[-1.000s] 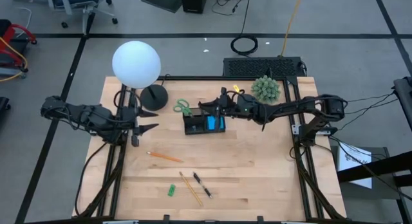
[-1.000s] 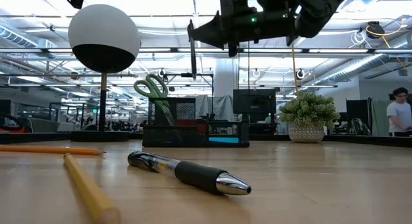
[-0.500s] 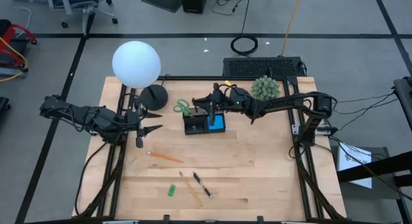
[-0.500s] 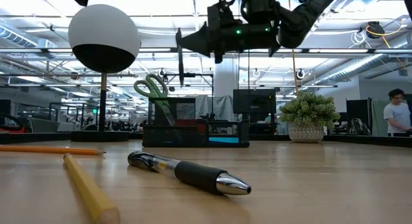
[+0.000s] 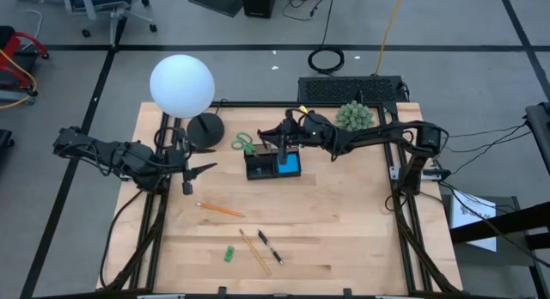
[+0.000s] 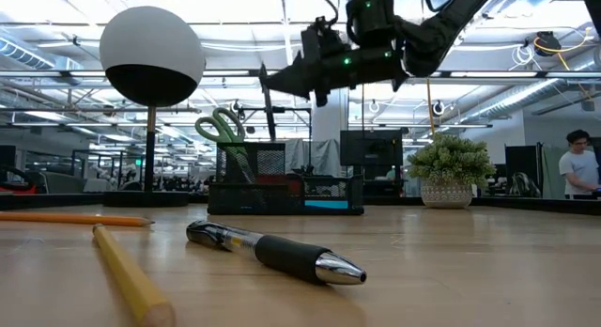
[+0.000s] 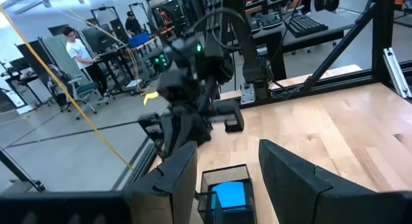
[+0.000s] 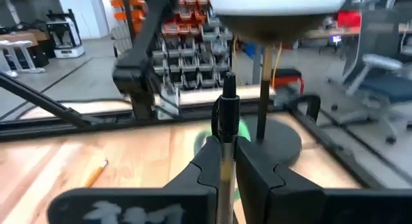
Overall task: Pick and place office supplies into organizer
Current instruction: Put the right black pen into the black desk organizer
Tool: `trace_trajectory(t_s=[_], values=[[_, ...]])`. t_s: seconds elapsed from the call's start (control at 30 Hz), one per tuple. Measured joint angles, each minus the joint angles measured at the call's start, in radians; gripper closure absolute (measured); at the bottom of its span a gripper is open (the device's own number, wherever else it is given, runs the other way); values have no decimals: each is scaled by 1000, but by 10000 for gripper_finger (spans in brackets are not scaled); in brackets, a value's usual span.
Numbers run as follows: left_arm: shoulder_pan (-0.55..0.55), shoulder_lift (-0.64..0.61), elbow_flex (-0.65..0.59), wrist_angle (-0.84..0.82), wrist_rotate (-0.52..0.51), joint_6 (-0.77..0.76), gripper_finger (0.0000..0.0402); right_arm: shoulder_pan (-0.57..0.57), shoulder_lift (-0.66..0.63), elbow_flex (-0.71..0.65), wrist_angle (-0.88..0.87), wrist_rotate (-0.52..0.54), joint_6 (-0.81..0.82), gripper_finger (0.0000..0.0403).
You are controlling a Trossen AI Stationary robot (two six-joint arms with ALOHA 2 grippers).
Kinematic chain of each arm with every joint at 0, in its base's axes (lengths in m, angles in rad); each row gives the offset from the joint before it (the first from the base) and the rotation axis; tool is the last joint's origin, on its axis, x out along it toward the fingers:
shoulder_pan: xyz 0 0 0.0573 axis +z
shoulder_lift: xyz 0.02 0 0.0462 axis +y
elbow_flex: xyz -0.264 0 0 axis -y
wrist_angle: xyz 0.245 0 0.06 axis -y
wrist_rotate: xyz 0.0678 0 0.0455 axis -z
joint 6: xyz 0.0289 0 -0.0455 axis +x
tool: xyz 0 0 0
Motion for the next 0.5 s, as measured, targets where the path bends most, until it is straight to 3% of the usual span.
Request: trace_trajectory(t_s=[0.5], values=[[0,0,0,8,1,-16,229,-12,94,-2,24,0,32,383]])
